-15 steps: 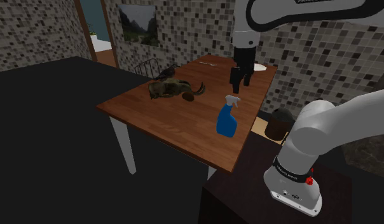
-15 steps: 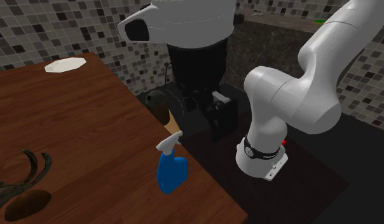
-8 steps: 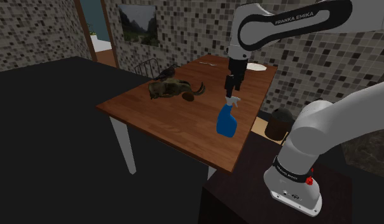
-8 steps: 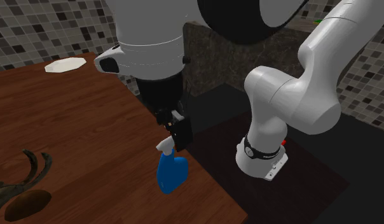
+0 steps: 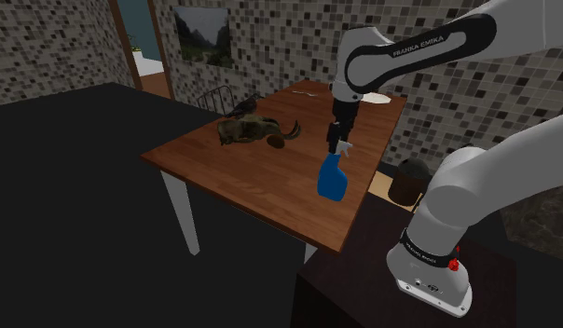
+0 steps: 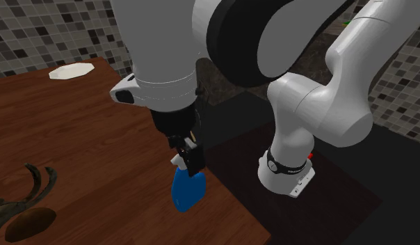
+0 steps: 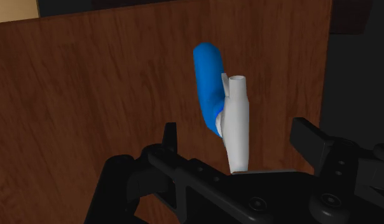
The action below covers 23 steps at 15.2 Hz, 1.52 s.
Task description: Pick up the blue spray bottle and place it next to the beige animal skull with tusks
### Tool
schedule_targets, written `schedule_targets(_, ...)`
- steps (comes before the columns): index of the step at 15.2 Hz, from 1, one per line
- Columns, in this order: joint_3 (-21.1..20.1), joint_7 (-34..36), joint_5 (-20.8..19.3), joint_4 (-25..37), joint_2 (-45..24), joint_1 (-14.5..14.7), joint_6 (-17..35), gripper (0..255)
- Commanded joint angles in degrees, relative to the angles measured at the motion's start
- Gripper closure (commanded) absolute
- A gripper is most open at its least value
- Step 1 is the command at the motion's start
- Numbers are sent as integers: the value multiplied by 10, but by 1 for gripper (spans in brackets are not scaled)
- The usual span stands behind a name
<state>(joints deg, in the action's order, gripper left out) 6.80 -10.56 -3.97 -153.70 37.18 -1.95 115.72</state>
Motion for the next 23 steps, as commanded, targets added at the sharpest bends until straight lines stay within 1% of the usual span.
schedule_targets(1,1,0,-1,-9,-6,0,15,0)
schedule_targets(8,1,0,0,-9,-6,0,15,0)
schedule_targets(9,1,0,0,-9,-6,0,15,255)
schedule_targets(18,1,0,-1,-9,-6,0,15,255)
schedule_targets(23,-2,0,1,22,8,1,-29,255)
